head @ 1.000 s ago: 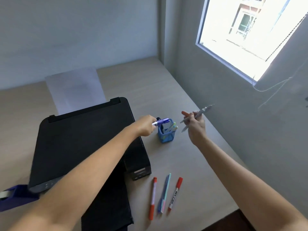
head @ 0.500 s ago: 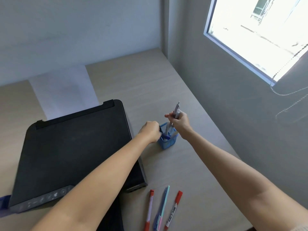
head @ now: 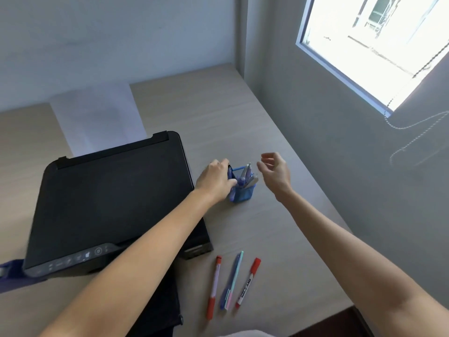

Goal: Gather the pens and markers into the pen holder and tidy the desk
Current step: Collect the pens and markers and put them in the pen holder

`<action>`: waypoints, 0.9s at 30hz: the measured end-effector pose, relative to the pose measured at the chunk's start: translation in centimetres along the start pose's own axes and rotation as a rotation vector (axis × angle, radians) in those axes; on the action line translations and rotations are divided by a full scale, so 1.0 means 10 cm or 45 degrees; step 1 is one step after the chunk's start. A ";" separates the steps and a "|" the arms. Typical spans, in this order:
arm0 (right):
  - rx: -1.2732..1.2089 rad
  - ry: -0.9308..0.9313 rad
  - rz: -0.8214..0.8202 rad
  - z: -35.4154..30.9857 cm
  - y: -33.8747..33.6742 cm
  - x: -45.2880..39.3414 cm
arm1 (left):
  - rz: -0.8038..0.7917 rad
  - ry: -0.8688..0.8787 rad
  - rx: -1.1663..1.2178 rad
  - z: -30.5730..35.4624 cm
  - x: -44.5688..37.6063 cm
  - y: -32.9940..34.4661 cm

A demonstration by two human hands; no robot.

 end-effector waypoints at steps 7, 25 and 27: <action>0.389 0.303 -0.253 0.59 -0.11 1.50 | -0.272 0.115 0.089 -0.39 1.18 0.33; 0.657 0.558 -0.484 0.76 0.37 2.27 | -0.440 -0.526 -0.044 -1.25 1.49 1.78; 0.612 0.523 -0.479 0.69 0.46 2.26 | -0.494 -0.561 0.101 -1.30 1.50 1.80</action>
Point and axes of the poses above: each hand's wrist, its own x-axis away from the middle knuckle, its own y-axis out of the palm, z = x × y, the point moved 3 cm from there along -x, towards the middle knuckle, and after that the axes turned 12 degrees about -y, right-handed, at the moved point
